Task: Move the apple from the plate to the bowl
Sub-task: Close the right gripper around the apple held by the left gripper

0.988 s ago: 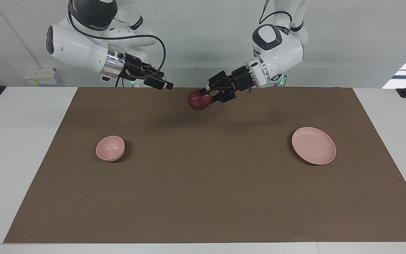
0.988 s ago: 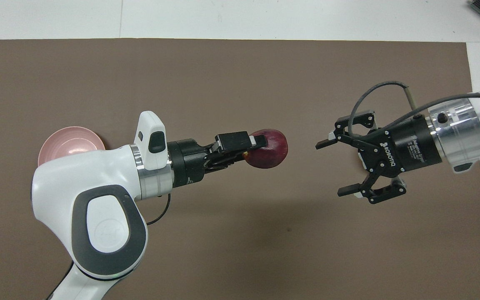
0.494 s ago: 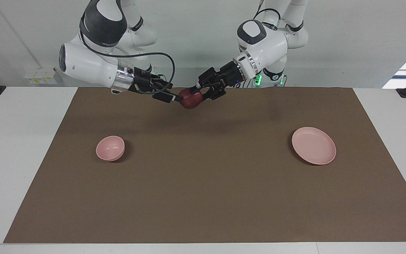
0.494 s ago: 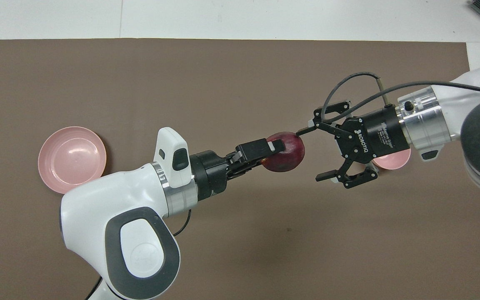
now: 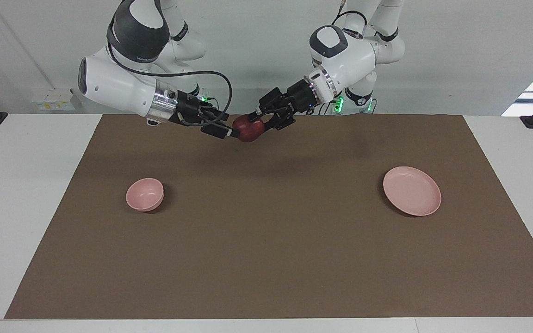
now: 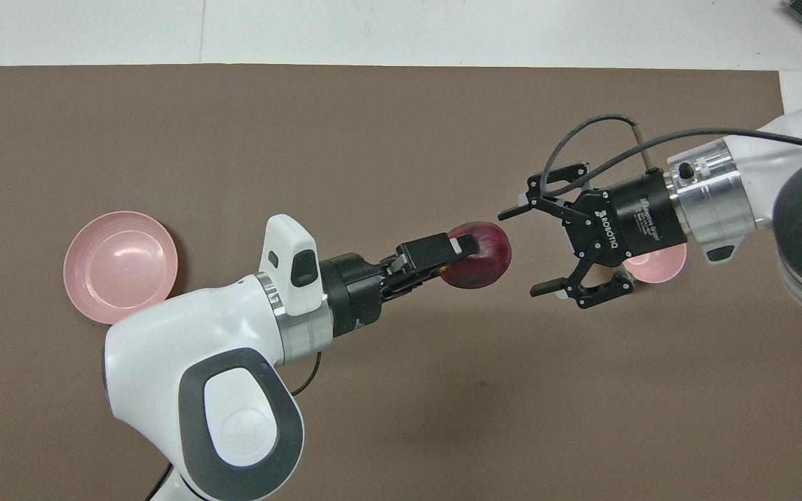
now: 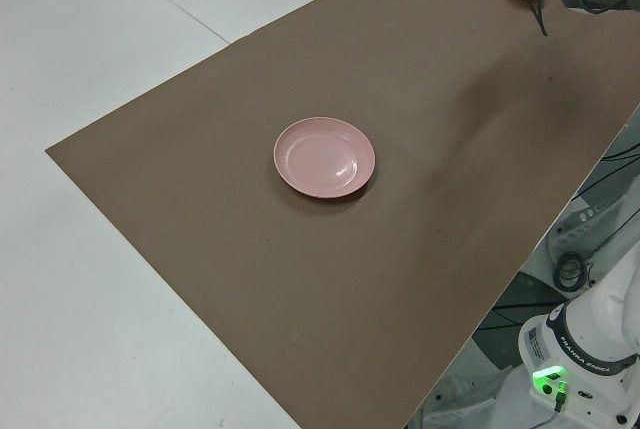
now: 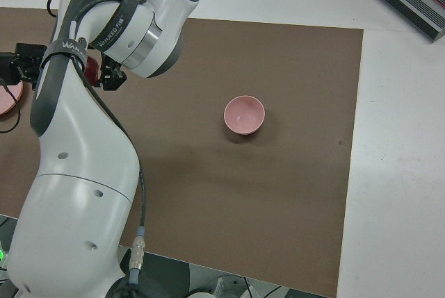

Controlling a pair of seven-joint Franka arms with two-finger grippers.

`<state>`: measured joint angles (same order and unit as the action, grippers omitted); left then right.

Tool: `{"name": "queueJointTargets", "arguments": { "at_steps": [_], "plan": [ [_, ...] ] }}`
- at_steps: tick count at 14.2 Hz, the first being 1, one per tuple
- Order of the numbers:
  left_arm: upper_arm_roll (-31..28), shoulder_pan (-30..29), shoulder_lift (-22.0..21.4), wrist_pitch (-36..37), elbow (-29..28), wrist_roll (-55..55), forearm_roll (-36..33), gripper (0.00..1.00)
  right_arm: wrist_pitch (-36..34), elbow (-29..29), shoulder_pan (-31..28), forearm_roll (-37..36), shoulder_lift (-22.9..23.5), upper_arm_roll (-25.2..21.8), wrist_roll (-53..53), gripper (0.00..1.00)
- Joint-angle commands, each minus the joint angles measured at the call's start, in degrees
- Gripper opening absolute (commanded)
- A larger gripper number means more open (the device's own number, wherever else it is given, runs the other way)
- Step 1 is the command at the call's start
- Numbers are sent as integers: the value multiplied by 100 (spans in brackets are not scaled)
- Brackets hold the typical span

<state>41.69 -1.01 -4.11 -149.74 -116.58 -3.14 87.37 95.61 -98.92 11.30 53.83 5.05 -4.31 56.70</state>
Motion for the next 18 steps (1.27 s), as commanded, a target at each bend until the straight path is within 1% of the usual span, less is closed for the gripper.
{"name": "queueJointTargets", "arguments": {
  "at_steps": [1,12,13,14,15,18],
  "plan": [
    [41,-5,-160,-108,-40,112,131,0,290,66,152,137,162,10,148,100],
    [41,-5,-160,-170,-49,138,122,0,89,-48,399,110,101,10,130,100],
    [41,-5,-160,-170,-49,129,122,0,63,-39,399,110,101,10,122,67],
    [41,-5,-160,-170,-49,138,131,0,63,-39,399,110,101,10,113,30],
    [41,-5,-160,-179,-49,138,122,0,37,-39,390,84,101,10,95,0],
    [41,-5,-160,-188,-49,200,122,0,-34,-30,329,40,110,10,86,0]
  ]
}}
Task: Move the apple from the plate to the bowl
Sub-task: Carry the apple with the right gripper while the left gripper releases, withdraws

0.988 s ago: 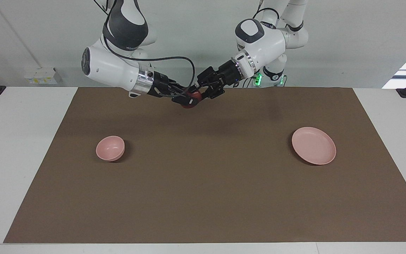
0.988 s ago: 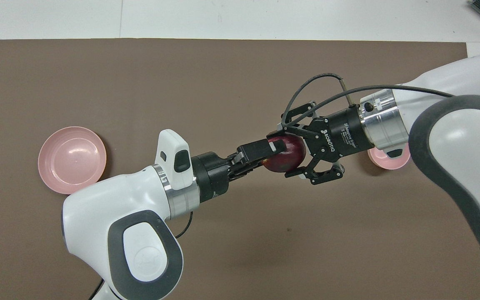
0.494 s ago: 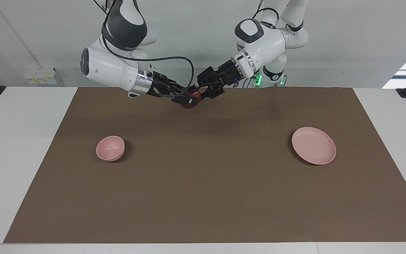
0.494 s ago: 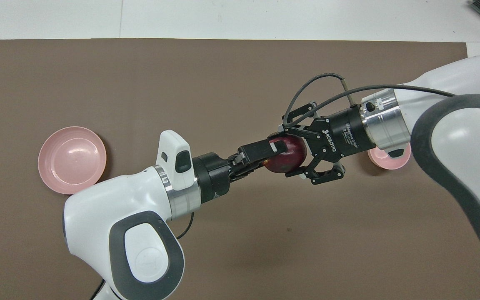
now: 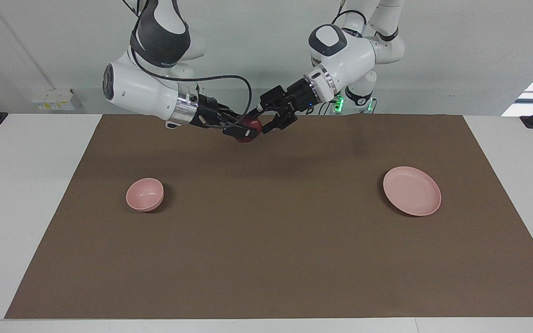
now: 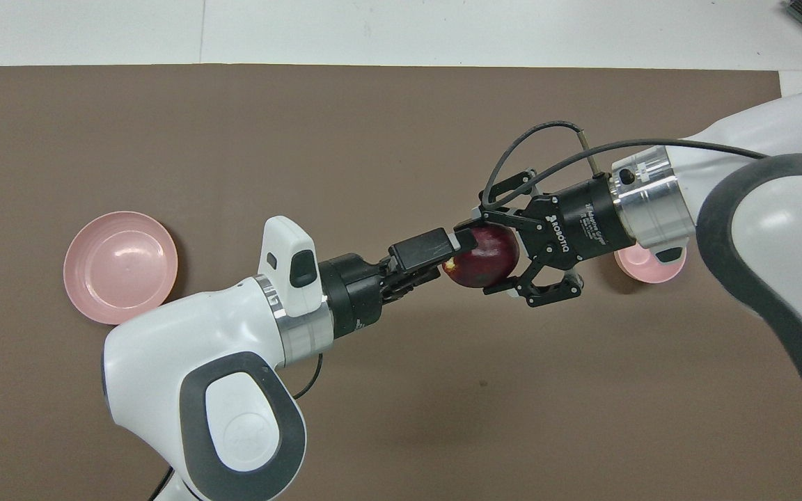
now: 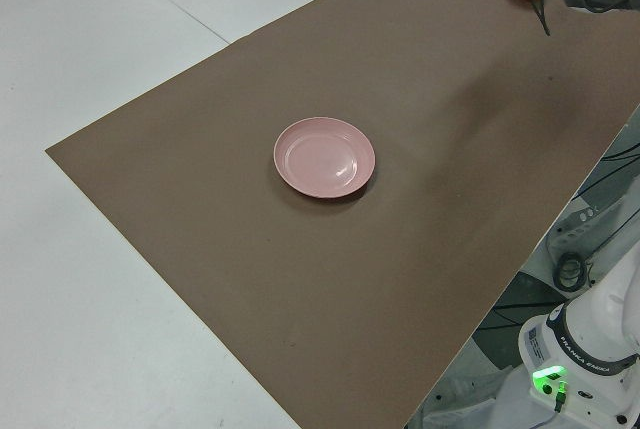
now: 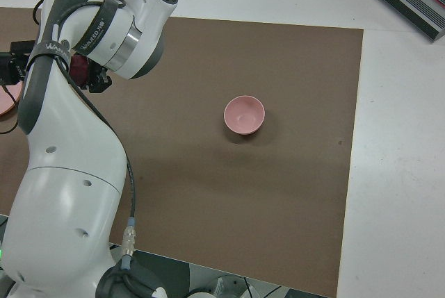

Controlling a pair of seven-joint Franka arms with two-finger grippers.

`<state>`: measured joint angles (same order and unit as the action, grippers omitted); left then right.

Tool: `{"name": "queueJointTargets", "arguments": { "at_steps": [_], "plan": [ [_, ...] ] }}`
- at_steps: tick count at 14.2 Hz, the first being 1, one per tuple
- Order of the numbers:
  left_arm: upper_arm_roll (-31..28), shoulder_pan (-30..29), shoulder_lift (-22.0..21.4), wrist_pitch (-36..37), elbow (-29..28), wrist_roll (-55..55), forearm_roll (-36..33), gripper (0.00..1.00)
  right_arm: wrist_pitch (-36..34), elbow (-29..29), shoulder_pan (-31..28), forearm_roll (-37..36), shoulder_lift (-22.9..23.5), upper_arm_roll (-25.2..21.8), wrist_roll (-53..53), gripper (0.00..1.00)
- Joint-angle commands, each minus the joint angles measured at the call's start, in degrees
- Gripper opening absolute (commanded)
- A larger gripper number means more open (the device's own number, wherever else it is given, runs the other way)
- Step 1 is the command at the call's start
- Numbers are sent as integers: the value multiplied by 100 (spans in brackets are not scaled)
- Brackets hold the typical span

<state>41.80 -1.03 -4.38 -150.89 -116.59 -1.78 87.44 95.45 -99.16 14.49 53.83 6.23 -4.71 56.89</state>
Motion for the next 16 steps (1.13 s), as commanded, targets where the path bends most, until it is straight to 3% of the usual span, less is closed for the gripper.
{"name": "queueJointTargets", "arguments": {
  "at_steps": [1,6,9,16],
  "plan": [
    [-14,-12,-107,-63,-39,47,90,100,-132,38,-121,5,-7,6,-89,0],
    [-136,-108,-71,-63,-57,47,-16,100,-430,90,-507,-1188,-104,-12,-1554,0],
    [-303,-100,-89,-46,-171,55,-507,100,-440,82,-684,-2162,-113,-12,-2679,0],
    [-936,-99,-89,42,-400,47,-1614,100,183,-234,-833,-4201,-69,-12,-5202,0]
  ]
}}
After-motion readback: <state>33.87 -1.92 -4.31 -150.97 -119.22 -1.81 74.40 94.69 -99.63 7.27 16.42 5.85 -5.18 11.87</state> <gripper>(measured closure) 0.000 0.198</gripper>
